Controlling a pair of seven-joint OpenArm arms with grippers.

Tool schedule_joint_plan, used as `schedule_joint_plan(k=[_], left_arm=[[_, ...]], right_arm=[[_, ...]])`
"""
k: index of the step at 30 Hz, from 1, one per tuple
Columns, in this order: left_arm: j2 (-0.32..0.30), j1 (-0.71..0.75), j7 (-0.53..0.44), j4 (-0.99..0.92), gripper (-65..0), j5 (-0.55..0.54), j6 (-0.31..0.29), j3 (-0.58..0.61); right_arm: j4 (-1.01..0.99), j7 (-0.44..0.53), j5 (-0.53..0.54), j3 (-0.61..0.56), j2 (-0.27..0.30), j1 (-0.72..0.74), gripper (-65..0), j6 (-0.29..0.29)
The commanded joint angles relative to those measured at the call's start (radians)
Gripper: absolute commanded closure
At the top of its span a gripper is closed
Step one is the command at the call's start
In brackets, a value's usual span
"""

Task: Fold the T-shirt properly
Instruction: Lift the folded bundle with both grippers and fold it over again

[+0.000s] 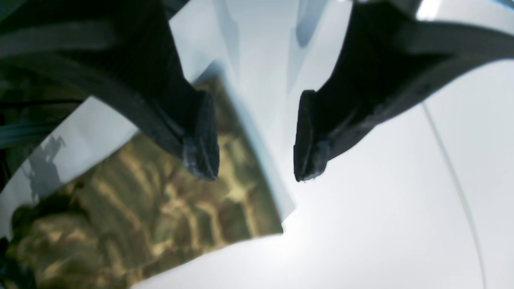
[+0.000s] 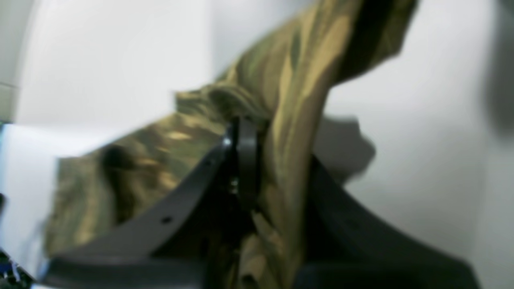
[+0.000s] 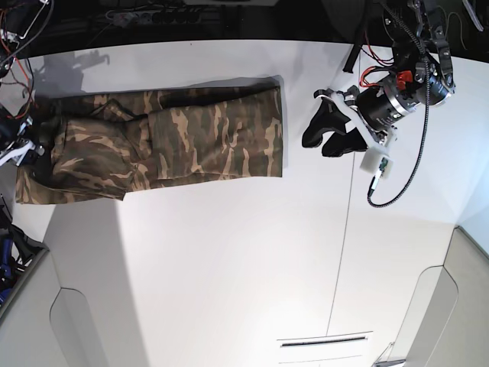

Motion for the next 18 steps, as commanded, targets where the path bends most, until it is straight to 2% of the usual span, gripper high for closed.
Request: schedule_joint_plan(k=[1, 6, 10, 14, 18], left_arm=[[-0.002, 0.010, -0.019, 0.016, -33.1, -0.031, -0.011, 0.002], [-0.002, 0.062, -0.072, 0.003, -33.1, -0.038, -0.011, 0.052], [-0.002, 0.069, -0.118, -0.060, -33.1, 0.004, -0.010, 0.121], [-0.002, 0.061, -0.183, -0.160, -33.1, 0.052, -0.010, 0.183], [-0.002, 0.024, -0.182, -0.229, -33.1, 0.055, -0.010, 0.218]], right_arm=[[0.017, 0.012, 0.036, 0.004, 0.015, 0.039, 0.0, 0.011], [0.041, -0.015, 0.083, -0.005, -0.041, 0.110, 0.0, 0.021], [0.143, -0.018, 0.081, -0.056, -0.142, 0.086, 0.0, 0.021], [0.294, -0.016, 0.047, -0.153, -0.254, 0.036, 0.0, 0.021], [0.394, -0.008, -0.001, -0.279, -0.330, -0.005, 0.0, 0.021]])
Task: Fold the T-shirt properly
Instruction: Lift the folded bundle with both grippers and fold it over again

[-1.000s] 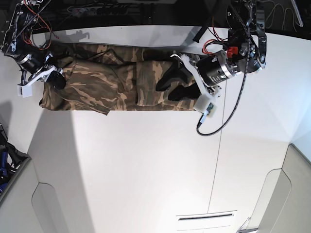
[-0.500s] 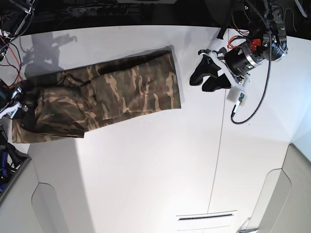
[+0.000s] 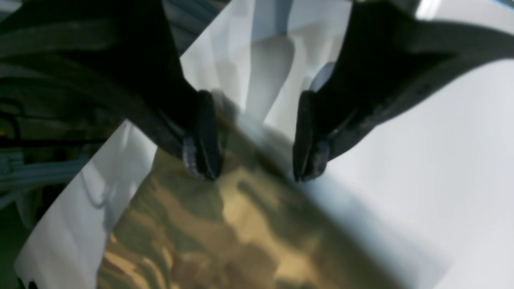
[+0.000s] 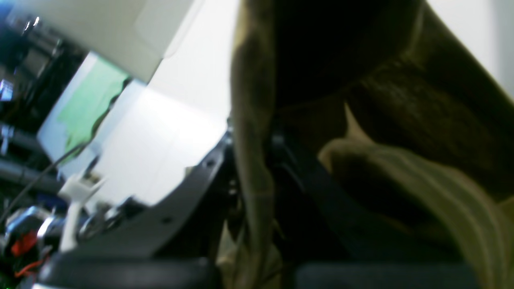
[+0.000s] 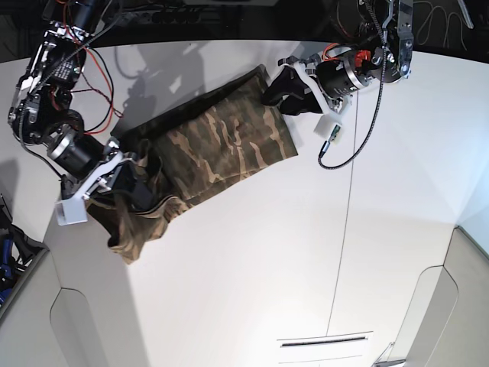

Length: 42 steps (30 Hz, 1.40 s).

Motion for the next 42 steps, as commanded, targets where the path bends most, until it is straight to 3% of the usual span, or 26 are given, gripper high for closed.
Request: schedule_joint_plan(k=[1, 10, 14, 15, 17, 22, 27, 30, 35, 37, 41, 42], left_arm=[[-0.003, -0.008, -0.018, 0.007, -33.1, -0.016, -0.010, 0.001], [-0.003, -0.027, -0.018, 0.008, -33.1, -0.016, -0.010, 0.002], [-0.003, -0.029, -0.018, 0.008, -33.1, -0.016, -0.010, 0.002], [-0.003, -0.029, -0.018, 0.008, -33.1, -0.016, -0.010, 0.002], [-0.003, -0.035, -0.018, 0.008, -33.1, -0.015, -0.010, 0.002], [-0.003, -0.043, -0.017, 0.008, -33.1, -0.021, -0.010, -0.011], [-0.003, -0.040, 0.007, 0.008, -33.1, -0.051, -0.011, -0.089], [-0.003, -0.040, 0.061, 0.016, -33.1, -0.124, -0.061, -0.154], [-0.003, -0.040, 0.203, 0.029, -33.0, -0.316, -0.061, -0.224], [-0.003, -0.036, 0.242, 0.029, -33.0, -0.389, -0.061, -0.228], [-0.003, -0.013, 0.255, 0.029, -33.1, -0.457, -0.061, -0.226], [-0.002, -0.007, 0.255, 0.029, -33.1, -0.457, -0.061, -0.226]], right_arm=[[0.024, 0.025, 0.018, -0.033, -0.008, 0.003, 0.0, 0.008], [0.023, 0.024, -0.101, -0.372, -0.025, -0.030, 0.0, 0.008], [0.023, 0.024, -0.146, -0.494, -0.024, -0.040, -24.3, 0.007], [0.023, 0.024, -0.144, -0.518, -0.025, -0.042, -28.3, 0.008], [0.023, 0.025, -0.143, -0.570, -0.026, -0.043, -30.2, 0.008], [0.024, 0.033, -0.141, -0.663, -0.043, -0.043, -30.1, 0.008], [0.039, 0.034, -0.140, -0.674, -0.075, -0.040, -29.9, 0.008], [0.090, 0.037, -0.150, -0.664, -0.075, -0.040, -29.9, 0.008], [0.189, 0.106, -0.270, -0.584, -0.074, -0.038, -29.7, 0.004], [0.204, 0.135, -0.323, -0.526, -0.074, -0.021, -24.1, -0.004], [0.201, 0.137, -0.397, -0.393, -0.073, 0.038, 0.0, -0.034], [0.201, 0.138, -0.413, -0.359, -0.068, 0.048, 0.0, -0.035]])
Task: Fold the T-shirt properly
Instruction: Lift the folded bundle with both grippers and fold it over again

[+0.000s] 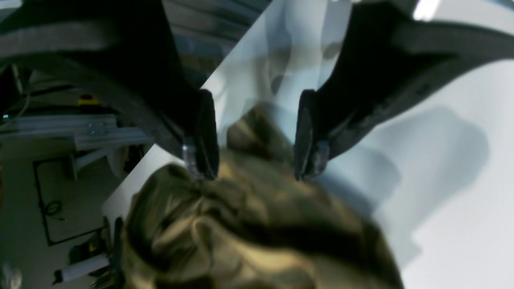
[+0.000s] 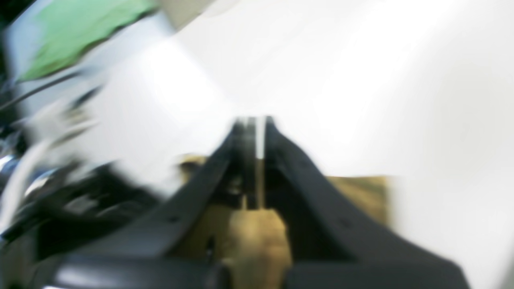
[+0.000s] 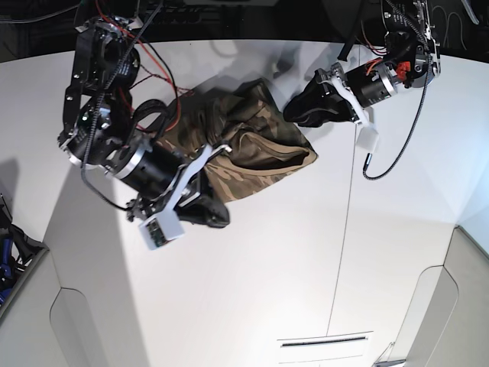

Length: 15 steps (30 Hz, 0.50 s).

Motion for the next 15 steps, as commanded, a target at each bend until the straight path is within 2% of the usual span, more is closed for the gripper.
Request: schedule_joint_plan(k=[1, 5, 7, 10, 15], left_arm=[[-0.002, 0.000, -0.014, 0.018, -33.1, -0.029, -0.012, -0.002], [0.000, 0.002, -0.020, 0.018, -33.1, -0.035, -0.012, 0.003], [0.000, 0.001, -0.025, 0.018, -33.1, -0.035, -0.012, 0.011], [0.000, 0.000, -0.045, 0.018, -33.1, -0.033, -0.012, 0.030], [0.000, 0.000, -0.104, 0.017, -33.1, 0.043, -0.012, 0.044]], right_arm=[[0.012, 0.023, 0.009, 0.027, 0.006, 0.021, 0.0, -0.003], [-0.021, 0.031, 0.010, 0.133, 0.051, 0.036, 0.0, -0.003], [-0.060, 0.028, 0.045, 0.154, 0.076, 0.036, 0.0, -0.002], [-0.116, -0.021, 0.153, 0.149, 0.106, 0.034, 0.0, -0.001], [-0.124, -0.182, 0.367, 0.107, 0.108, 0.031, 0.0, 0.043]])
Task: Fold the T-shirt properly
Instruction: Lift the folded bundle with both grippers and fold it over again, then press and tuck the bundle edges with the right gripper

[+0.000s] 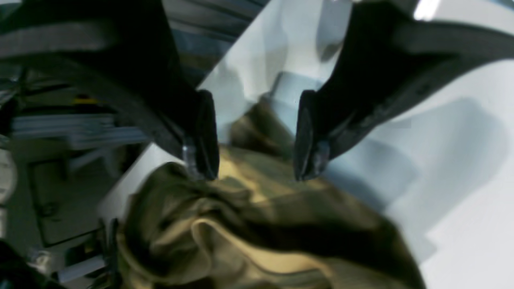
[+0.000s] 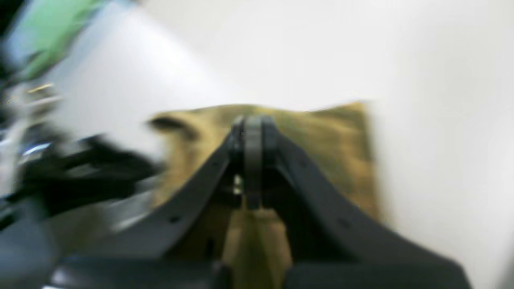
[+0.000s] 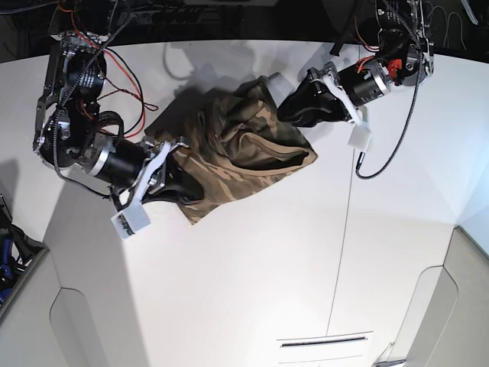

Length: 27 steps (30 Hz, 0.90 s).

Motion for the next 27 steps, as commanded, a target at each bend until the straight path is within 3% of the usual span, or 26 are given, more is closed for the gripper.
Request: schedule_joint_plan(k=[1, 13, 16, 18, 27], left_arm=[[-0.005, -0.005, -0.027, 0.017, -33.1, -0.011, -0.013, 0.000], [-0.006, -0.005, -0.027, 0.017, -33.1, 0.018, -0.013, 0.000], [-0.006, -0.004, -0.027, 0.017, -33.1, 0.021, -0.013, 0.000], [-0.006, -0.004, -0.024, 0.017, -33.1, 0.027, -0.013, 0.000], [-0.011, -0.004, -0.020, 0.017, -33.1, 0.068, -0.013, -0.042]], right_arm=[[0.018, 0.016, 0.017, -0.016, 0.003, 0.018, 0.0, 0.010], [0.017, 0.031, -0.133, -0.320, 0.003, 0.019, -0.1, 0.009], [0.018, 0.031, -0.214, -0.394, 0.016, 0.027, -22.7, 0.009], [0.018, 0.031, -0.251, -0.443, 0.044, 0.039, -30.8, 0.010], [0.019, 0.052, -0.406, -0.668, 0.172, 0.070, -30.8, 0.004]])
